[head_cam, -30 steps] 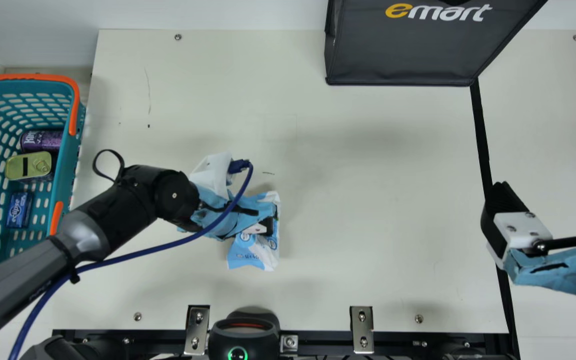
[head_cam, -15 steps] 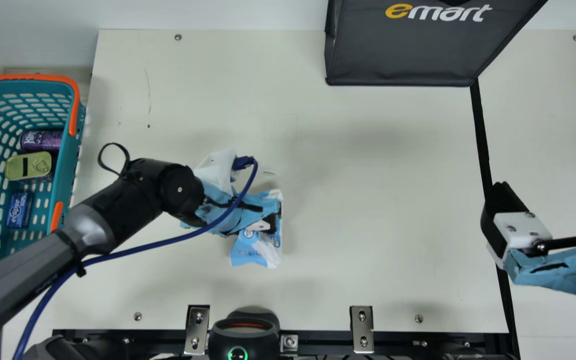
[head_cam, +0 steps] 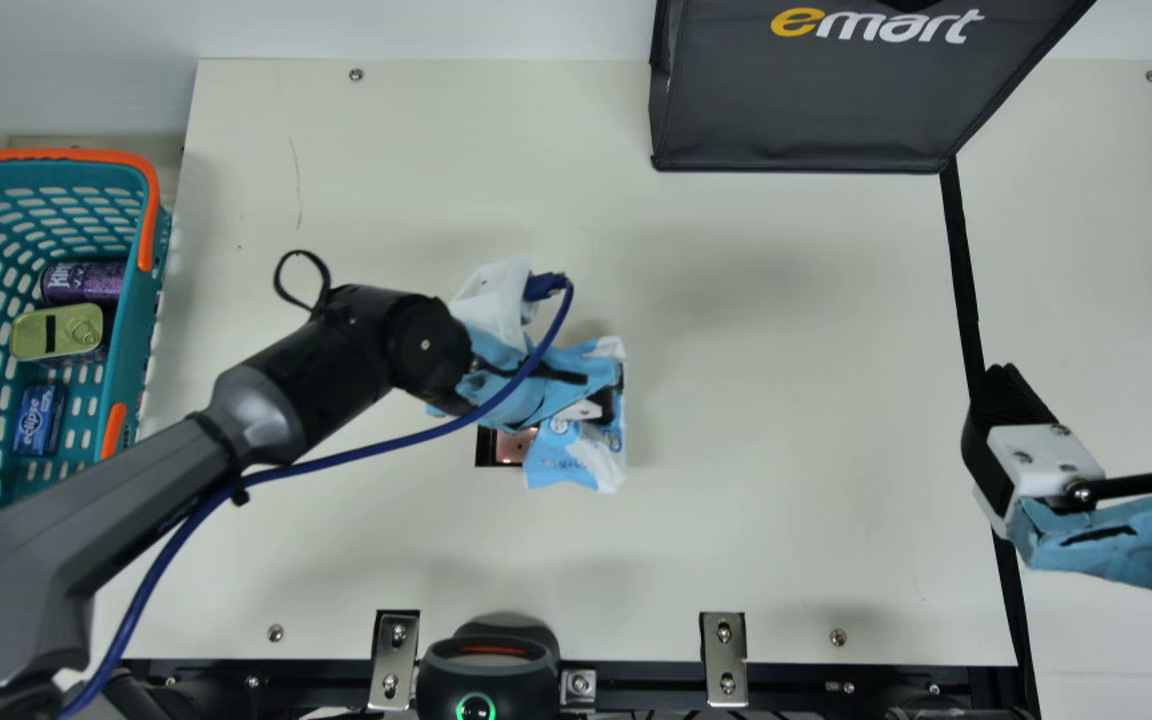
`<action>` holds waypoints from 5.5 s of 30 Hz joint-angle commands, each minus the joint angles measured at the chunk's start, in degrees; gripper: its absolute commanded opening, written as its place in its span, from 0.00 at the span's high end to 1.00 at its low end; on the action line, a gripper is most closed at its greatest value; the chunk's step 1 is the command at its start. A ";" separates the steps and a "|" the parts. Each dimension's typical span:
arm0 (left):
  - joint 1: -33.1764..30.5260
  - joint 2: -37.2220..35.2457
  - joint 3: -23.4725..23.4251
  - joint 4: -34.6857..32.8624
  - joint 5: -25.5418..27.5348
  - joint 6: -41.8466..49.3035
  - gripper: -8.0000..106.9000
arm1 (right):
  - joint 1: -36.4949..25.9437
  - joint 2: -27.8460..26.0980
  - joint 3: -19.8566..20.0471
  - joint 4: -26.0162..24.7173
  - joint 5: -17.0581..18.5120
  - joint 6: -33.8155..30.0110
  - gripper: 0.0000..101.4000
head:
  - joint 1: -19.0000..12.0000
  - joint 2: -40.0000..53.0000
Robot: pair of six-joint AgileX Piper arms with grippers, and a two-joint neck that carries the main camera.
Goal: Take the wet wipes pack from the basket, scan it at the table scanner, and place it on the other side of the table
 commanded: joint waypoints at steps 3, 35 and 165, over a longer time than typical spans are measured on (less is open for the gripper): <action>-0.98 2.48 -3.03 0.12 -0.69 -0.79 1.00 | 0.00 0.00 0.00 0.00 0.00 0.00 0.06 | -1.75 0.00; -0.67 2.41 -2.81 -13.06 -8.64 8.13 0.16 | 0.00 0.00 0.00 0.00 -0.04 0.00 0.06 | -1.75 0.00; 37.33 -54.36 13.10 25.94 18.50 18.15 0.15 | 32.82 48.81 -1.85 -1.38 -11.34 25.69 0.06 | -1.75 0.00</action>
